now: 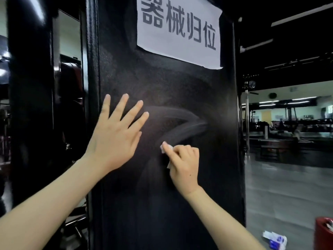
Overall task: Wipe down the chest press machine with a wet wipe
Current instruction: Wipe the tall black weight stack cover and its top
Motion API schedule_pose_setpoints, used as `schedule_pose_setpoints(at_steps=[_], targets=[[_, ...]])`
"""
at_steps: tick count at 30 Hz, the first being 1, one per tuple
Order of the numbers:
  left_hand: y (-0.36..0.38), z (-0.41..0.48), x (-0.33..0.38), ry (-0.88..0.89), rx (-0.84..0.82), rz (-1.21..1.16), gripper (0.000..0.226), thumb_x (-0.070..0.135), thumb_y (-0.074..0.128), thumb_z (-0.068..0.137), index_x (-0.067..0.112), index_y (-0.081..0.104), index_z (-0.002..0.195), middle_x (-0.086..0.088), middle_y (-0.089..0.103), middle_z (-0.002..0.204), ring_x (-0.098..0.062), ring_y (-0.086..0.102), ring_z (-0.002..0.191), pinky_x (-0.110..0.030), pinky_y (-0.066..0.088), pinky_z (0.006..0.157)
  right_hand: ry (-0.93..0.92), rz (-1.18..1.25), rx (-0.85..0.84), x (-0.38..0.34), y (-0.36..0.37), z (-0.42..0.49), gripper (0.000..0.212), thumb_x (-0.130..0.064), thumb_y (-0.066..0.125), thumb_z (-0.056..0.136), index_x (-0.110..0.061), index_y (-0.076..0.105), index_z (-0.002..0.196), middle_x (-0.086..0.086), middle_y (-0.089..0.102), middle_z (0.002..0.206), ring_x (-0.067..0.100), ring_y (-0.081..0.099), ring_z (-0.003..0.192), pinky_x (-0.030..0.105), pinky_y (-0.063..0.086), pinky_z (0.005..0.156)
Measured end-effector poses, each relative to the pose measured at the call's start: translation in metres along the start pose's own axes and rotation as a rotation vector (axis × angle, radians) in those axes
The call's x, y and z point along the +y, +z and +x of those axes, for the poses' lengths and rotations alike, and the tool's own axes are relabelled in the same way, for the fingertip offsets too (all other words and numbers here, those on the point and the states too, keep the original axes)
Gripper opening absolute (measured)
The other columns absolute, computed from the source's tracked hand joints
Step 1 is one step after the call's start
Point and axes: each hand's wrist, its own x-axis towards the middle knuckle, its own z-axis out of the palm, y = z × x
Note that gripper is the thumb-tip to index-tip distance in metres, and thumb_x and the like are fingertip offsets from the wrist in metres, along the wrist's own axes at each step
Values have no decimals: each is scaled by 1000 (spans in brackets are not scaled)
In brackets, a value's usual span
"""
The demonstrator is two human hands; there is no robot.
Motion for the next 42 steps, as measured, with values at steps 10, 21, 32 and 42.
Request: schedule_pose_setpoints(at_steps=[10, 21, 32, 42], targets=[[0, 15, 4, 177, -20, 18, 44, 32, 39, 92, 18, 55, 131, -13, 48, 140, -36, 40, 131, -61, 15, 111, 688, -66, 13, 53, 3, 18, 28, -12, 48, 87, -14, 69, 106, 14, 59, 70, 35, 55, 64, 41, 44, 60], [3, 36, 6, 241, -30, 44, 45, 36, 36, 92, 21, 56, 130, -13, 49, 139, -36, 41, 131, -65, 14, 109, 1080, 6, 52, 147, 0, 32, 32, -26, 45, 94, -24, 68, 116, 13, 71, 95, 35, 63, 88, 40, 49, 78], [16, 49, 13, 277, -34, 21, 49, 39, 31, 93, 23, 48, 136, -8, 42, 145, -36, 30, 138, -67, 14, 108, 426, 189, 231, 101, 37, 130, 23, -20, 52, 94, -15, 68, 109, 3, 71, 94, 25, 63, 86, 38, 46, 81], [16, 48, 14, 283, -29, 3, 47, 38, 33, 93, 24, 51, 134, -7, 45, 143, -37, 32, 136, -67, 14, 108, 1013, 78, 267, 152, 4, -17, 22, -13, 53, 93, -9, 72, 105, 14, 70, 94, 36, 63, 88, 39, 45, 81]])
